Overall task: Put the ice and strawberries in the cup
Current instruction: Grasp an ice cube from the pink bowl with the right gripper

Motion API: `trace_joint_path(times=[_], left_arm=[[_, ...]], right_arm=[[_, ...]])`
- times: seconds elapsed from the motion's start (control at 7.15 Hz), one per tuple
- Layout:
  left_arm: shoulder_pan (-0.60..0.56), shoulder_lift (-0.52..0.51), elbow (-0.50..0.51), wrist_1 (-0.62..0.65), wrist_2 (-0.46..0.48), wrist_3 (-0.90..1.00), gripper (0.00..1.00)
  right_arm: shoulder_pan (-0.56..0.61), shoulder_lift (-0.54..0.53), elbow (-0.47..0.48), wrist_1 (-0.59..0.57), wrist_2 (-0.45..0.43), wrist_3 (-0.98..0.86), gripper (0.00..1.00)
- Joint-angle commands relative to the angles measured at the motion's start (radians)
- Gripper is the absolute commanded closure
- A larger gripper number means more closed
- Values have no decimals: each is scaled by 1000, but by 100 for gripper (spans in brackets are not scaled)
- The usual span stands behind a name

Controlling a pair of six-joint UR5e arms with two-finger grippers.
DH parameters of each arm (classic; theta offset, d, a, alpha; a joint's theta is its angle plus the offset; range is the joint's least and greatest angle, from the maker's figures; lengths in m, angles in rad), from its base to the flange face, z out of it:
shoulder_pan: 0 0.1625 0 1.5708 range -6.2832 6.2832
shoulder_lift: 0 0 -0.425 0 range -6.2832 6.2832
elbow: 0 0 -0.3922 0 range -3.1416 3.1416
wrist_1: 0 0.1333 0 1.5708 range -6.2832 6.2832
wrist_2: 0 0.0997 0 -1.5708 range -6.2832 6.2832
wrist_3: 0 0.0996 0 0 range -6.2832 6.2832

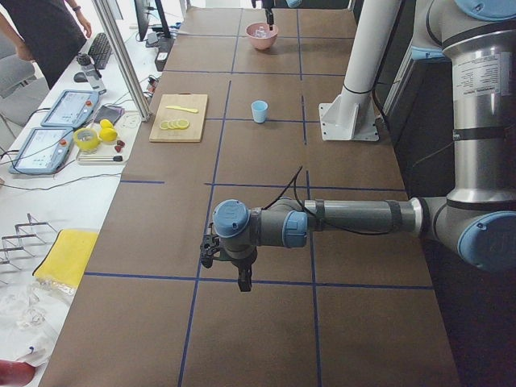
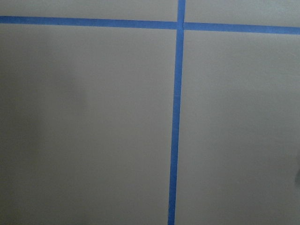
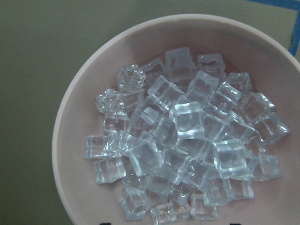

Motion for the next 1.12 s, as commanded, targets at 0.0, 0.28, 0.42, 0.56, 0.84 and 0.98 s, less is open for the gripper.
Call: trace_joint_path(times=[0.0,0.28,0.42,0.56,0.84,0.98], left_arm=[[0,1,0,1,0,0,0],[0,1,0,0,0,-1,0],[0,1,-1,0,0,-1,0],[0,1,-3,0,0,-1,0],[0,1,-3,0,0,-1,0],[0,1,-4,0,0,-1,0]], right_arm=[[-16,43,-26,-1,3,108,14],[-21,73,-64,0,1,157,15],[-21,95,-79,-1,3,204,15],[-21,106,-78,0,3,263,15],[-21,104,-86,0,3,269,16],[-21,104,-98,0,4,269,17]])
